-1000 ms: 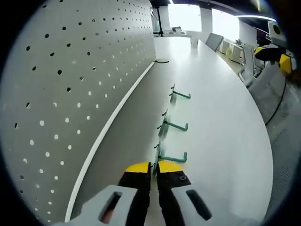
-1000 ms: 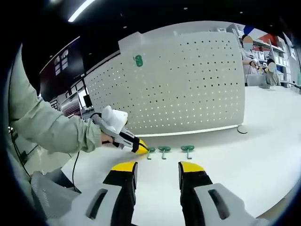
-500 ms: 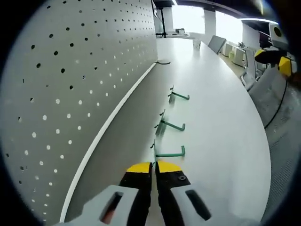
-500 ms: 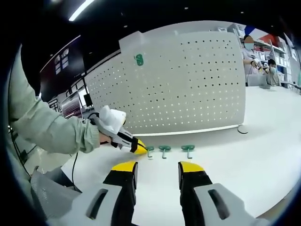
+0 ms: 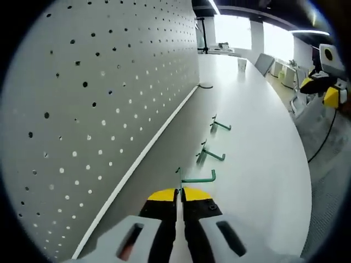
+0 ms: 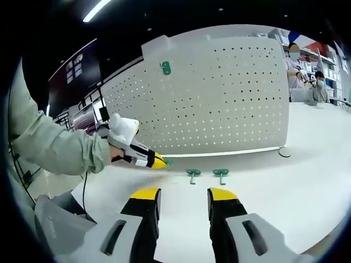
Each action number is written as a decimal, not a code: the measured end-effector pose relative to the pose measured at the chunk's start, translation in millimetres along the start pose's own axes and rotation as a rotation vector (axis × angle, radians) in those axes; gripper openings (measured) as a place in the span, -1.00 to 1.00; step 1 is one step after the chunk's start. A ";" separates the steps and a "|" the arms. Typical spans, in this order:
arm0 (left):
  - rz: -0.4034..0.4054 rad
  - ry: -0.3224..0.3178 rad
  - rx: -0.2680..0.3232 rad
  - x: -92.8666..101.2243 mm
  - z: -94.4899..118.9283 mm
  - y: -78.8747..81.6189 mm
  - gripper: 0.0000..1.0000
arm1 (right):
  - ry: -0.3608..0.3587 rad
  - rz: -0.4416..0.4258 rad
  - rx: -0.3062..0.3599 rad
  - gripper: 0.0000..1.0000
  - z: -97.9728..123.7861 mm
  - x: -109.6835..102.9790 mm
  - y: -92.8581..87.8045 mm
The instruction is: Insert the hook assembly into the mounting plate slot until the hook locks in place.
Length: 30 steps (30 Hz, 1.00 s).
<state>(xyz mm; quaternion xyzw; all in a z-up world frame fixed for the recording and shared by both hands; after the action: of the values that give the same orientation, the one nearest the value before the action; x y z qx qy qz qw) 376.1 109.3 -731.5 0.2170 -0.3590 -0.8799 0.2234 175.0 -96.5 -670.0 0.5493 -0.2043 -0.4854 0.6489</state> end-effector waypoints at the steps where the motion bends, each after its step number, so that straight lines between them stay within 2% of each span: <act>1: 0.001 0.008 0.003 -1.1 2.2 0.3 -0.94 | -0.001 0.000 0.001 -0.35 0.2 0.1 0.0; 19: 0.034 0.088 0.094 -4.6 46.5 15.9 -0.94 | -0.002 0.038 0.001 -0.36 0.2 -2.0 2.2; 30: 0.084 0.130 0.144 5.6 77.9 18.6 -0.94 | 0.010 0.077 -0.010 -0.36 -1.3 -6.9 2.9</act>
<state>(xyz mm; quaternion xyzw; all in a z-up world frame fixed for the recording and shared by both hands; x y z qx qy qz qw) 333.8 136.0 -668.6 0.2739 -0.4147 -0.8257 0.2669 174.1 -90.1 -665.9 0.5402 -0.2195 -0.4582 0.6709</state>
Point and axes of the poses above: the point that each gripper's makers call its tool centre point, and the gripper's own axes: z roughly backward along the fingers, x roughly to its right, y roughly out of its top, the point moved 8 cm from there along z, roughly backward along the fingers, and after that the axes turned 10 degrees about y, right-handed, at the moved point
